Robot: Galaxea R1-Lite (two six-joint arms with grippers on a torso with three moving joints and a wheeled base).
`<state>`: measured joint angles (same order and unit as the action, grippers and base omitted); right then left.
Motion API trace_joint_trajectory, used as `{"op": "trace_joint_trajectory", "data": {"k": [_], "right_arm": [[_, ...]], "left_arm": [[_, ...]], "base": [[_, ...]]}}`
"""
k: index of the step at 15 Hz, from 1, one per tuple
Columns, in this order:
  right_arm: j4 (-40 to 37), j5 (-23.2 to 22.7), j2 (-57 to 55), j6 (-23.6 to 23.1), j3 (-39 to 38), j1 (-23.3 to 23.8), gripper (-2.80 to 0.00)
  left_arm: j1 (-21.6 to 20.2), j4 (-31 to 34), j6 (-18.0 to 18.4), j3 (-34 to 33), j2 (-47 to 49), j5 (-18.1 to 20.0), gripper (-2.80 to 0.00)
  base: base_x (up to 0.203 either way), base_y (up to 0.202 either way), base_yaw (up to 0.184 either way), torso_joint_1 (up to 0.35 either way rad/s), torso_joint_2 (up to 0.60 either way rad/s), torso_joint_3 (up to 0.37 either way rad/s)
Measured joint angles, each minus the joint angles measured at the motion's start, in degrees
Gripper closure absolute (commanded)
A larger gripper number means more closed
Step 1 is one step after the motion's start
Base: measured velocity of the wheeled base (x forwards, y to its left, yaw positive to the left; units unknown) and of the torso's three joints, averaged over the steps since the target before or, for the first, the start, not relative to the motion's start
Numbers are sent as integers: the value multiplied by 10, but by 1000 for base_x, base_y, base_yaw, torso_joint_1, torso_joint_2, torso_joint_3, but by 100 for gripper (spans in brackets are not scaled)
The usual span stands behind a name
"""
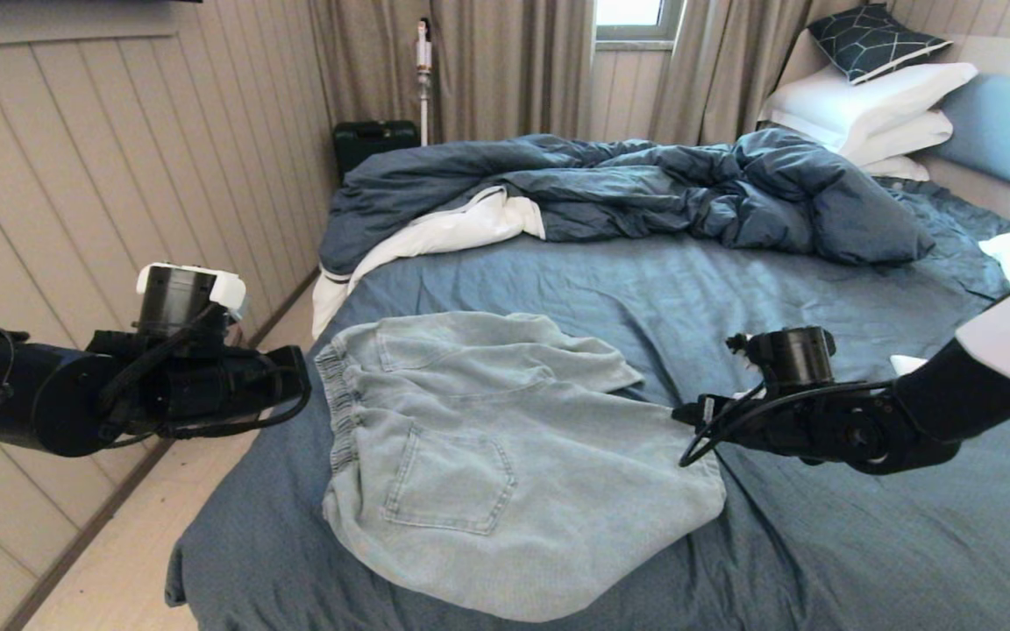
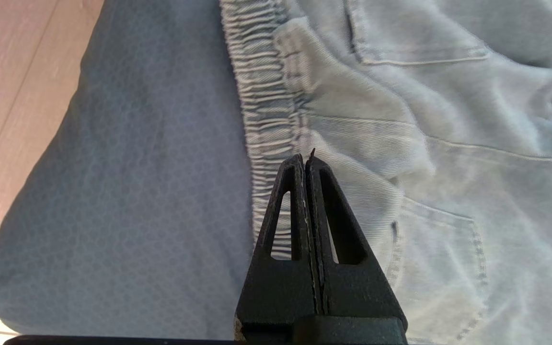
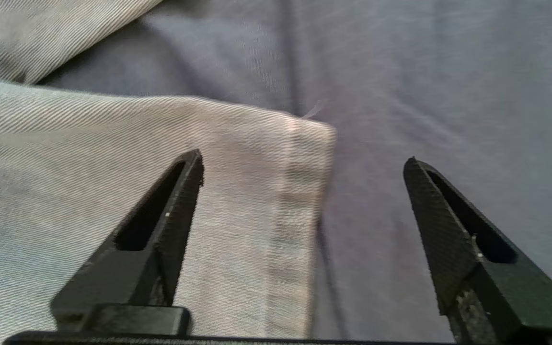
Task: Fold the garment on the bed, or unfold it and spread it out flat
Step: Unford the blue shorts
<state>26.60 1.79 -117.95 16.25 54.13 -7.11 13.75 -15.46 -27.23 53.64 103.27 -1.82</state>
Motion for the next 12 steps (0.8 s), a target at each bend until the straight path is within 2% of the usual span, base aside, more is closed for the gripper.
{"op": "trace_joint_trajectory", "data": {"k": [5, 6, 12], "right_arm": [[-1, 0, -20, 2, 7, -18, -280], [-1, 0, -23, 2, 9, -21, 0], [-4, 2, -35, 2, 26, -34, 0]], "left_arm": [[0, -6, -1, -11, 4, 1, 0], [0, -6, 0, -12, 5, 1, 0], [0, -7, -2, -15, 8, 1, 0]], "base": [[0, 0, 0, 0, 0, 0], [0, 0, 0, 0, 0, 0], [0, 0, 0, 0, 0, 0]]}}
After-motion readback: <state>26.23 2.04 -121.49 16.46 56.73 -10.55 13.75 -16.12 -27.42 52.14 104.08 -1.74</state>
